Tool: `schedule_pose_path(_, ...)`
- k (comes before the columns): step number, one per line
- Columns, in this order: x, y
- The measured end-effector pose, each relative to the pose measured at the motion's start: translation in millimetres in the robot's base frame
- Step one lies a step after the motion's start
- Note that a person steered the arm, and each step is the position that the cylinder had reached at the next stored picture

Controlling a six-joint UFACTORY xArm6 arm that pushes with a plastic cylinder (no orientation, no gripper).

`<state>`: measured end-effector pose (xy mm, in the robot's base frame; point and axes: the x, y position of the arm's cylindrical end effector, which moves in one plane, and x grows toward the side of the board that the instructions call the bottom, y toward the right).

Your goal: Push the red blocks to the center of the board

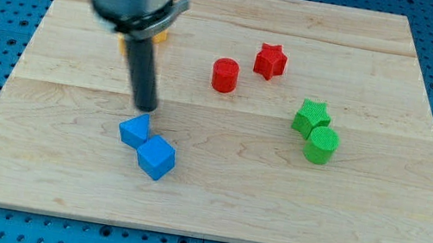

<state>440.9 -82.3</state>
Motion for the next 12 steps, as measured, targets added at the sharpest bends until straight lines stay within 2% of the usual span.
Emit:
schedule_pose_path(1,-33.6,71.3)
schedule_pose_path(2,-58.9,114.1)
schedule_pose_path(3,-49.5,126.1)
schedule_pose_path(4,-42.3,113.1)
schedule_pose_path(8,-42.6,110.8)
schedule_pose_path(9,-50.2,144.0)
schedule_pose_path(10,-84.6,201.4)
schedule_pose_path(11,-117.6,214.3)
schedule_pose_path(12,-115.2,176.2)
